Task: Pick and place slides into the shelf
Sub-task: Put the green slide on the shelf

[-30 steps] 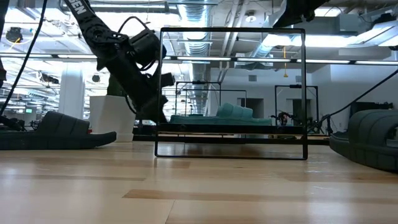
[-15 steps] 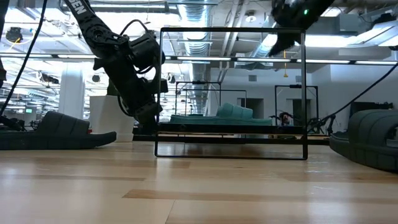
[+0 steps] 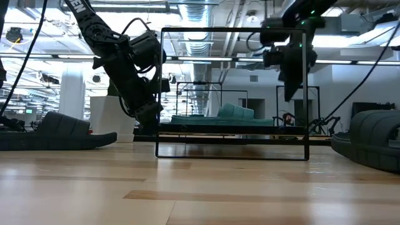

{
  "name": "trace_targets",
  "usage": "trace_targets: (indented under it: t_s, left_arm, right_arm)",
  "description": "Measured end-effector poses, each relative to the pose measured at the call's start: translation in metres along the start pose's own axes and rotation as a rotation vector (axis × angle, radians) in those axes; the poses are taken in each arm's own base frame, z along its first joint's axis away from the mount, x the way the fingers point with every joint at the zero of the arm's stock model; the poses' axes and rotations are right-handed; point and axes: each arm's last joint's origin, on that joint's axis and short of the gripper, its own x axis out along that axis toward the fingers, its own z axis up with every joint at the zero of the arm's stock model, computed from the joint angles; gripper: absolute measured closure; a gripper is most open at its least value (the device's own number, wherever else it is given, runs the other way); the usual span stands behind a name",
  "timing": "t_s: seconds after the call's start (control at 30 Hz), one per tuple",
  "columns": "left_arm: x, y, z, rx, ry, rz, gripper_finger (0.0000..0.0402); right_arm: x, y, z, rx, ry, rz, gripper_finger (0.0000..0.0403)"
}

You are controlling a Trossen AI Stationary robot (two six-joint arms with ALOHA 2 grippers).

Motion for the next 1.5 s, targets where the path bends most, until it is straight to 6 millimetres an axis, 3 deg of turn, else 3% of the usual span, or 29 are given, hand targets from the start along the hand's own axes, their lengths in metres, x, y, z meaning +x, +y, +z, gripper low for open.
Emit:
trace_targets:
  t_s: [0.23, 0.53, 1.5]
  left_arm:
    - [0.000, -0.001, 0.000, 0.006, -0.001, -0.004, 0.0401]
    - [0.000, -0.001, 0.000, 0.006, -0.002, -0.003, 0.0401]
    - [0.000, -0.001, 0.001, 0.011, -0.014, -0.003, 0.0401]
  right_arm:
    - [0.042, 0.011, 0.010, -0.201, 0.151, 0.106, 0.0403]
    - [0.070, 0.024, 0.019, -0.379, 0.171, 0.221, 0.0403]
    - [0.075, 0.015, 0.033, -0.420, 0.081, 0.040, 0.0403]
